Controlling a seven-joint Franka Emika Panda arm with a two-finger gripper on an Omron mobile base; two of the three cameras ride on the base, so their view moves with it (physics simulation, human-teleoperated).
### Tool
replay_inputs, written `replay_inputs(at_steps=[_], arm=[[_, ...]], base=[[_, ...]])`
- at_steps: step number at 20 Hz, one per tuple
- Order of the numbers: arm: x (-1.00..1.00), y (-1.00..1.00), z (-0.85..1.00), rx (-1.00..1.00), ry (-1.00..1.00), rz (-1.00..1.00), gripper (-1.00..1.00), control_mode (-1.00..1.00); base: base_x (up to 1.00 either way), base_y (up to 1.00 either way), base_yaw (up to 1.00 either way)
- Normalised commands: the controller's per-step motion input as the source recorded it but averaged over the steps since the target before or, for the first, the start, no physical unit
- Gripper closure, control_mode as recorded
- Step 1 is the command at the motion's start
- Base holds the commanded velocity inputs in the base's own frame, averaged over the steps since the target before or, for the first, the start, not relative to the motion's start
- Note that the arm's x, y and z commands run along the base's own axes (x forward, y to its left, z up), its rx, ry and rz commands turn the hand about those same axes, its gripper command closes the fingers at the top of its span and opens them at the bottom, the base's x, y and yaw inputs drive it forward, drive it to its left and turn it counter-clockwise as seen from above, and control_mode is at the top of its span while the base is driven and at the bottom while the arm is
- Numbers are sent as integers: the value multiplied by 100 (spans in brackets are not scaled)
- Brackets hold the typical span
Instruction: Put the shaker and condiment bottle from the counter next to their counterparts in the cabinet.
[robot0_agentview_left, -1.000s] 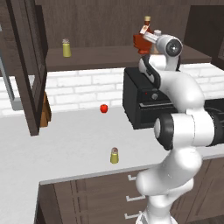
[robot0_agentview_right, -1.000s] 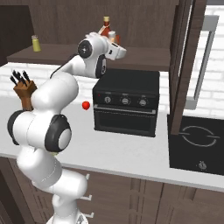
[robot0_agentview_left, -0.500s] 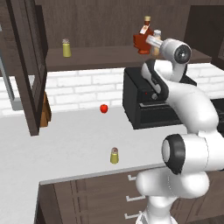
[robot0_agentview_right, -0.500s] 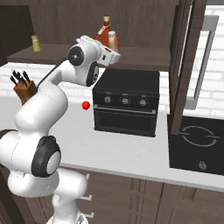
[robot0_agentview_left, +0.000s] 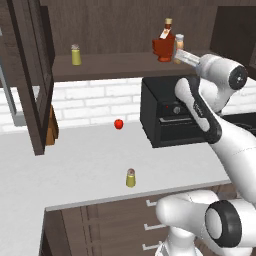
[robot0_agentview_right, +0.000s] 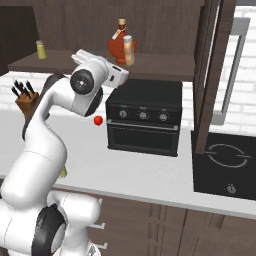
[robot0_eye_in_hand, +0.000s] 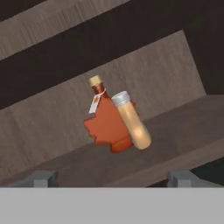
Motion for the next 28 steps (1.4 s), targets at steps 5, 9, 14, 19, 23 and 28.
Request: replay_inputs(at_steps=[5, 9, 14, 19, 23, 28], arm=[[-100, 9, 0, -3, 0, 23, -100, -100], [-100, 44, -20, -21, -17, 13, -100, -100], [-77, 89, -65, -34, -27, -4, -100, -100], [-49, 47, -88, -28, -10, -6, -100, -100], [0, -1, -66, -5, 12, 1, -100, -100], [-4, 3, -59, -3, 14, 8, -100, -100]], base=[[0, 0, 0], [0, 0, 0], [0, 0, 0], [0, 0, 0], [0, 0, 0], [0, 0, 0]])
